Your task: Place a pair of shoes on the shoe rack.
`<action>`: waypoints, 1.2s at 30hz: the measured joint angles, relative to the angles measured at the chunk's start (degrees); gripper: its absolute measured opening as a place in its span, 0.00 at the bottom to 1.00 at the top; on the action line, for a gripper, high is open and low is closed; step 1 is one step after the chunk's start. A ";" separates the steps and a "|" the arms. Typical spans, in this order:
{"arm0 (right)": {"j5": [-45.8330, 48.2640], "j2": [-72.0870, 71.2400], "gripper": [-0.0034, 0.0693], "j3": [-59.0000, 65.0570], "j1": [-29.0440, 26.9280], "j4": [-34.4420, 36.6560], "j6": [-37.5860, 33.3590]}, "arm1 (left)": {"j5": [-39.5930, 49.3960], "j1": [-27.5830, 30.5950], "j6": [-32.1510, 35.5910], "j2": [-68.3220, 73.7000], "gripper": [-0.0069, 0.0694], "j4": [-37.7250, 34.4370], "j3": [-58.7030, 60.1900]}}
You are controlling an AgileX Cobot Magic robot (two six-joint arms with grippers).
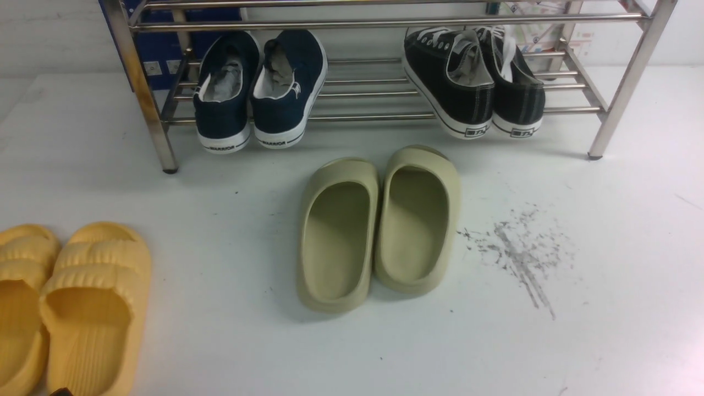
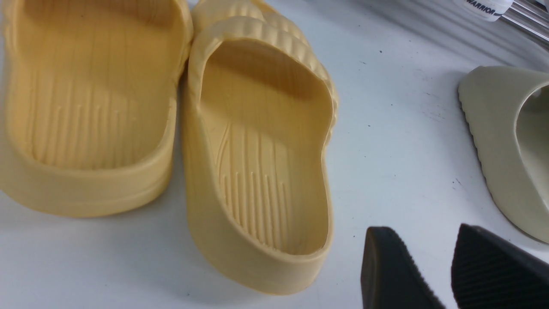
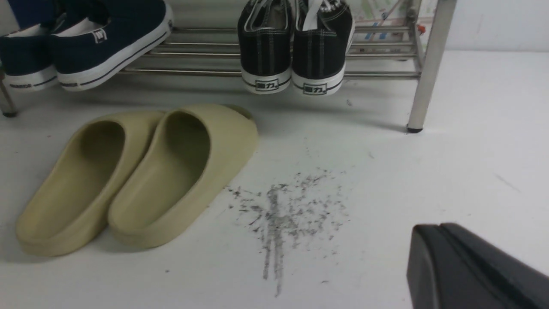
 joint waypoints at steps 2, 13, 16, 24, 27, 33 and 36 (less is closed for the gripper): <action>-3.97 -2.38 0.05 3.68 -0.06 -3.01 0.19 | 0.00 0.00 0.00 0.00 0.40 0.00 0.00; -10.38 -12.01 0.06 21.67 -0.06 -15.62 19.95 | 0.00 0.00 0.00 0.00 0.40 0.00 0.00; -6.06 -12.21 0.07 22.09 -0.06 -16.77 21.05 | 0.00 0.00 0.00 0.00 0.40 0.00 0.00; -4.68 -12.21 0.07 21.80 -0.06 -15.70 8.09 | 0.00 0.00 0.00 0.00 0.40 0.00 0.00; -4.56 -12.21 0.08 21.79 -0.06 -13.76 5.46 | 0.00 0.00 0.00 0.00 0.40 0.00 0.00; -4.56 -12.21 0.08 21.79 -0.06 -12.95 4.47 | 0.00 0.00 0.00 0.00 0.40 0.00 0.00; -4.56 -12.21 0.08 21.79 -0.06 -12.95 4.45 | 0.00 0.00 0.00 0.00 0.40 0.00 0.00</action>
